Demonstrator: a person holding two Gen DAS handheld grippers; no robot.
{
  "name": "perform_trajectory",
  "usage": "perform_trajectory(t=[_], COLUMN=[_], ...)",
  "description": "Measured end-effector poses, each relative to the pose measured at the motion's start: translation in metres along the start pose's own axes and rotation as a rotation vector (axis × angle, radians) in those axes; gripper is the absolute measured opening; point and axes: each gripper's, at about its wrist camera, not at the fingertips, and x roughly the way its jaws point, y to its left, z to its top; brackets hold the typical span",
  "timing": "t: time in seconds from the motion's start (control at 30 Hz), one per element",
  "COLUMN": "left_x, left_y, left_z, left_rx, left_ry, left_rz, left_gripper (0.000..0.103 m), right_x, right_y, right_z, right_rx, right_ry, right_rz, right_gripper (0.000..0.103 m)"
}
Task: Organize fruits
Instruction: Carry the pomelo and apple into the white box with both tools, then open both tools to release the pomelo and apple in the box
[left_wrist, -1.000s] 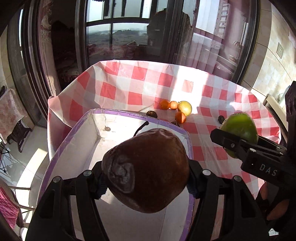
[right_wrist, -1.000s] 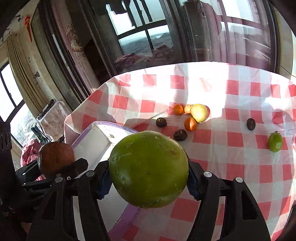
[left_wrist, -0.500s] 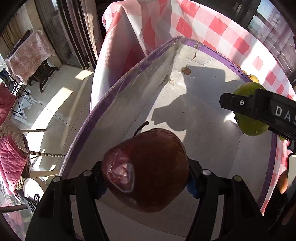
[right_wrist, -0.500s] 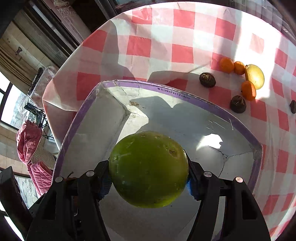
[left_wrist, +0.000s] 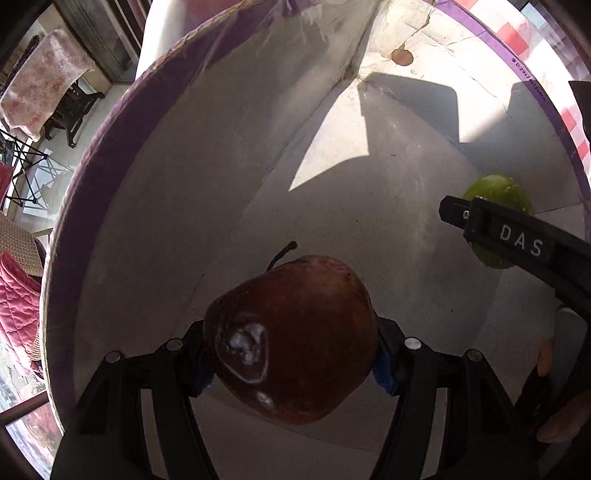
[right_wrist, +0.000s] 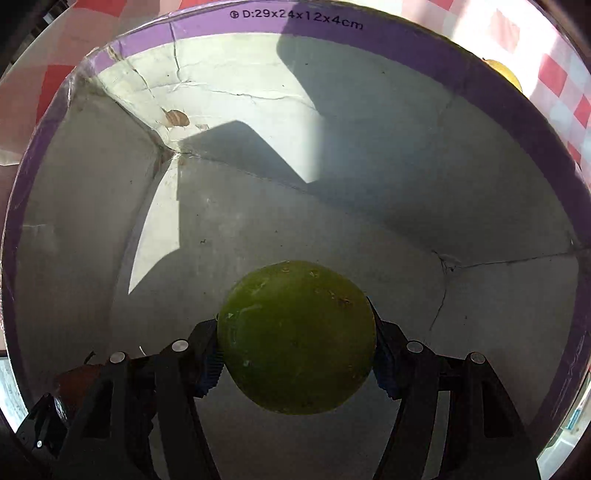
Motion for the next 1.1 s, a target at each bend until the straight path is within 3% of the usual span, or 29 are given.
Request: perform_trajectory(t=[0.1,0.3,0.37,0.47,0.53,0.7,0.83,0.97,1.1], left_x=[0.005,0.004,0.001,-0.003,-0.007,-0.022,-0.048,-0.086,-0.121], left_y=[0.001,-0.005,-0.009,-0.019,-0.031,-0.037,-0.045,-0.066,-0.068], left_z=[-0.002,-0.005,-0.004,-0.003,-0.004,-0.004,-0.007,-0.018,-0.037], left_rx=[0.001,0.027,0.026,0.046,0.054,0.046,0.081,0.181,0.221], left_ry=[0.039,0.057,0.048,0.049,0.051,0.008,-0.103,-0.298,-0.505], left_rz=[-0.007,-0.012,-0.011,-0.022,-0.026,-0.062,-0.076,-0.04,0.031], left_gripper=[0.066,0.068,0.077,0.085,0.087,0.091,0.092,0.092,0.098], right_x=[0.003,0.007,0.006,0.0,-0.004,-0.029,-0.05,-0.082,-0.128], right_y=[-0.004,0.012,0.015,0.017,0.016,0.007,-0.013,-0.032,-0.033], right_z=[0.0,-0.005,-0.007,-0.008,-0.005,-0.006,-0.009,-0.016,-0.021], right_rx=[0.015,-0.078,-0.096,-0.115,-0.111,-0.045,0.042,0.075,0.046], right_ry=[0.019,0.035,0.039,0.019,0.007,-0.069,-0.134,-0.197,-0.366], right_rz=[-0.004,-0.048,-0.045,-0.038,-0.03,0.028,0.1,0.207,0.275], right_gripper=[0.064,0.065,0.065,0.067,0.074,0.077,0.077,0.077,0.078])
